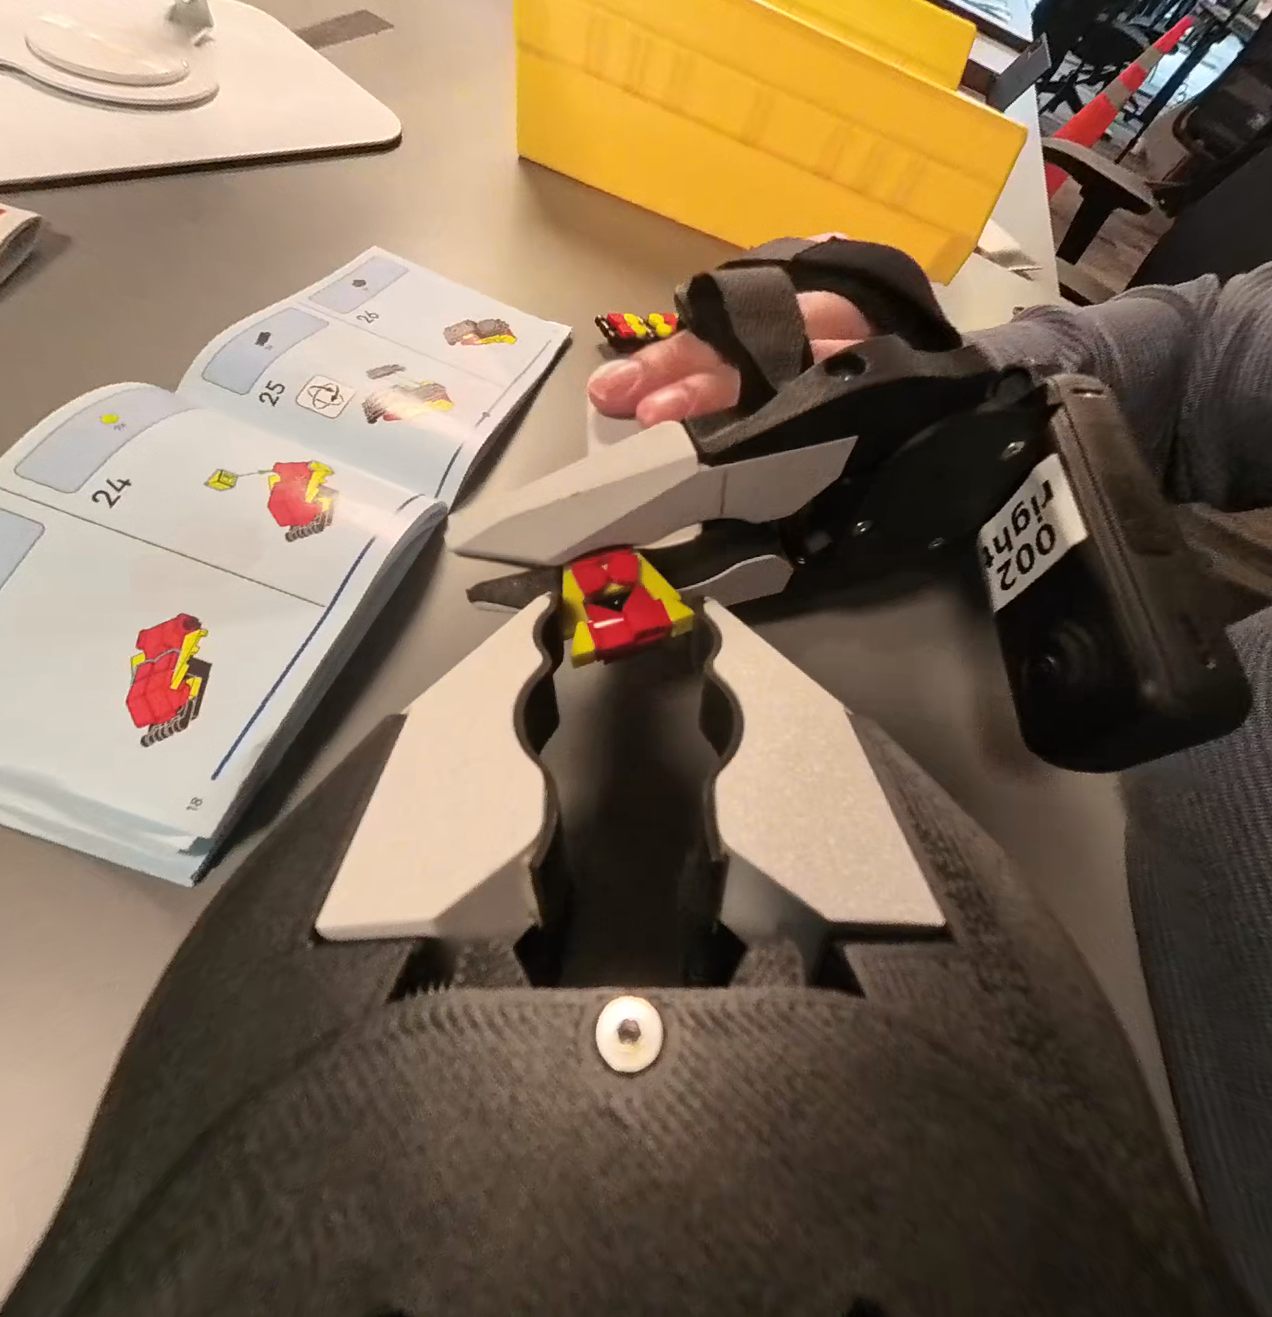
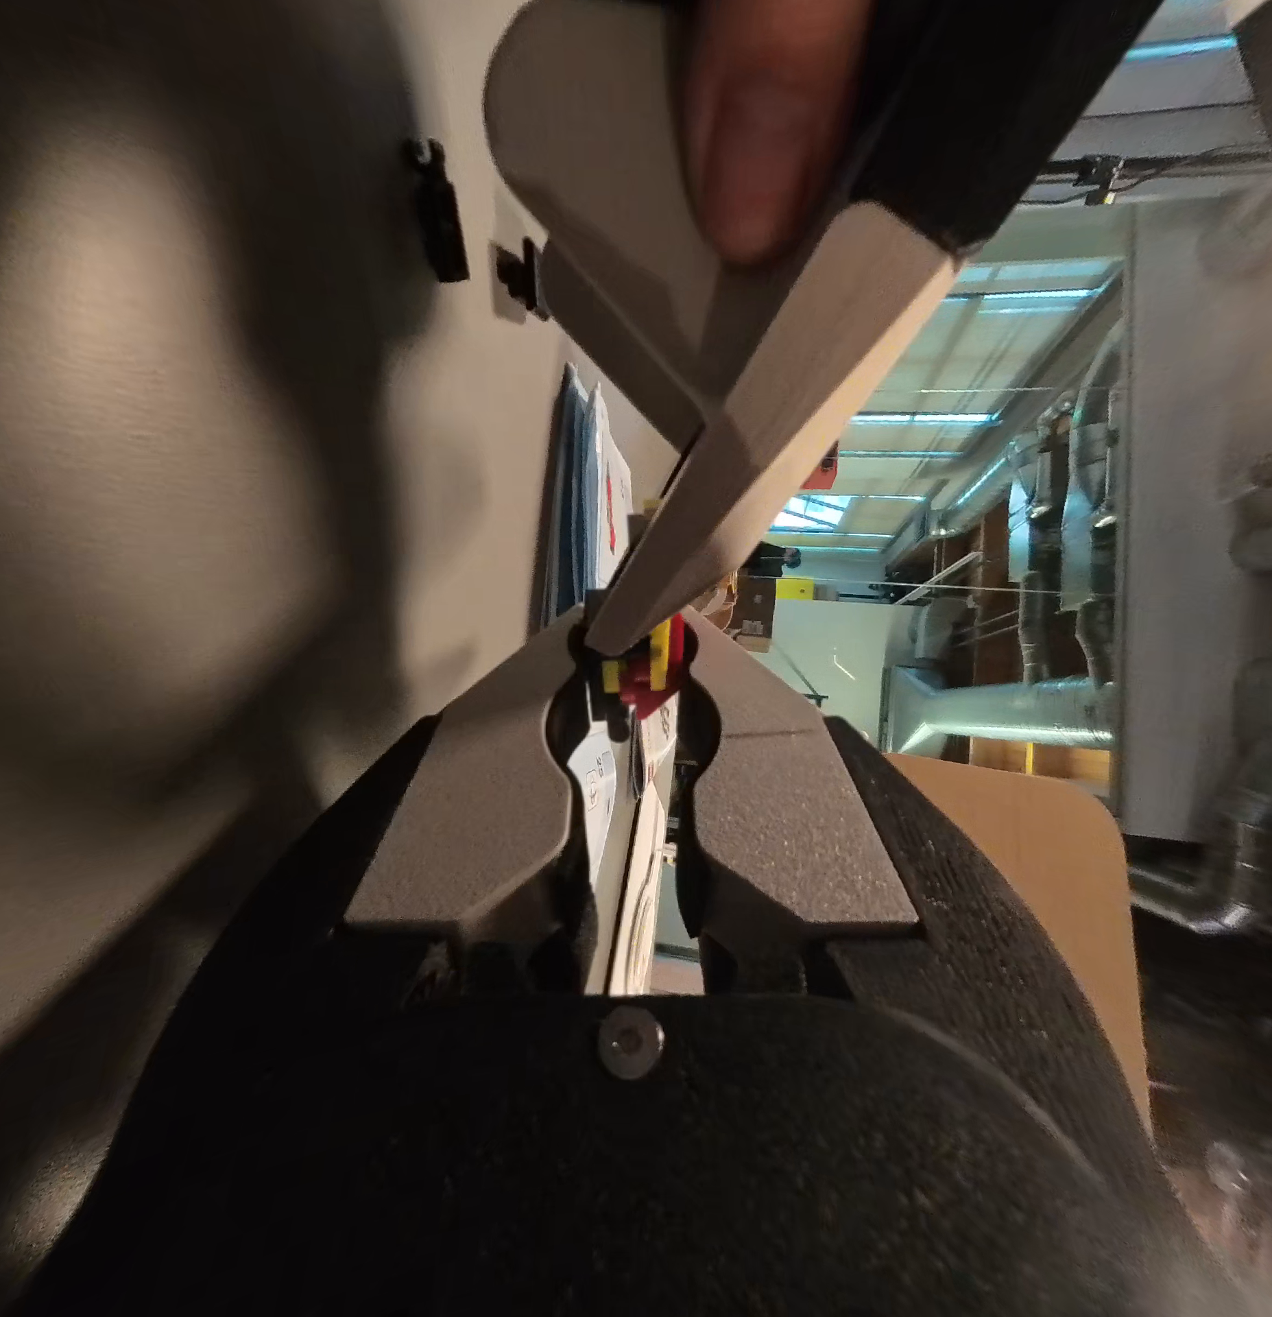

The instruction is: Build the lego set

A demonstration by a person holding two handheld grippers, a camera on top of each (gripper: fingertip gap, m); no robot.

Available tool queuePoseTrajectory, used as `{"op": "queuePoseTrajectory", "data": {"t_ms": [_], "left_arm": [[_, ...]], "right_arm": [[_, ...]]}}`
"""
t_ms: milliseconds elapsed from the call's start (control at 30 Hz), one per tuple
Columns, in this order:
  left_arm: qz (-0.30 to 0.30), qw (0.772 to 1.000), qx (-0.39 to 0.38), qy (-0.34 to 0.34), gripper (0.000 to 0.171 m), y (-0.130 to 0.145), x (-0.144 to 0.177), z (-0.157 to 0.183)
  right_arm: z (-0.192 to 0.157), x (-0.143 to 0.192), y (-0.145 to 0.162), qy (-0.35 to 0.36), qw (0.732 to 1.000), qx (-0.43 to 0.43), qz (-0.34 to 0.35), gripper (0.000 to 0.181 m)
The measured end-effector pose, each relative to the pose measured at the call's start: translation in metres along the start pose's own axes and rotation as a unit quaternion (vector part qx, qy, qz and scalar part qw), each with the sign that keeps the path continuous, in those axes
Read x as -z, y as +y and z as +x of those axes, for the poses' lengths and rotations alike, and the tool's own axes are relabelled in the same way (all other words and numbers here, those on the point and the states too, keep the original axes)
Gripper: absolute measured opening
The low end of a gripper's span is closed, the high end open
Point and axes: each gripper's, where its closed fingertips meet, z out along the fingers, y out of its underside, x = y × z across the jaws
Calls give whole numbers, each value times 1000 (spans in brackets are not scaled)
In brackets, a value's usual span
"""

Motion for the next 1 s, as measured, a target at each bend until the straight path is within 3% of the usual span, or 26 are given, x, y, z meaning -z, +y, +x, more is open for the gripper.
{"op": "queuePoseTrajectory", "data": {"t_ms": [267, 367, 467, 567, 633, 833, 1000], "left_arm": [[27, 997, -68, -14, 37, -7, 3, 5], [44, 986, -158, -38, 60, -9, 10, 7], [66, 944, -311, -92, 57, -11, 21, 9], [88, 867, -462, -163, 49, -17, 32, 15], [83, 829, -521, -185, 44, -15, 32, 18], [43, 774, -595, -211, 41, -3, 20, 19], [38, 747, -620, -236, 26, -4, 18, 19]], "right_arm": [[4, 4, -2, -5, 1000, -23, 12, 16], [8, 6, -5, -13, 999, -40, 20, 16], [11, 9, -3, -14, 999, -43, 17, 16], [9, 10, -2, -22, 999, -41, 18, 16], [7, 10, -4, -26, 999, -40, 21, 16], [6, 12, -10, -37, 998, -49, 34, 16], [3, 13, -16, -46, 997, -54, 41, 15]]}}
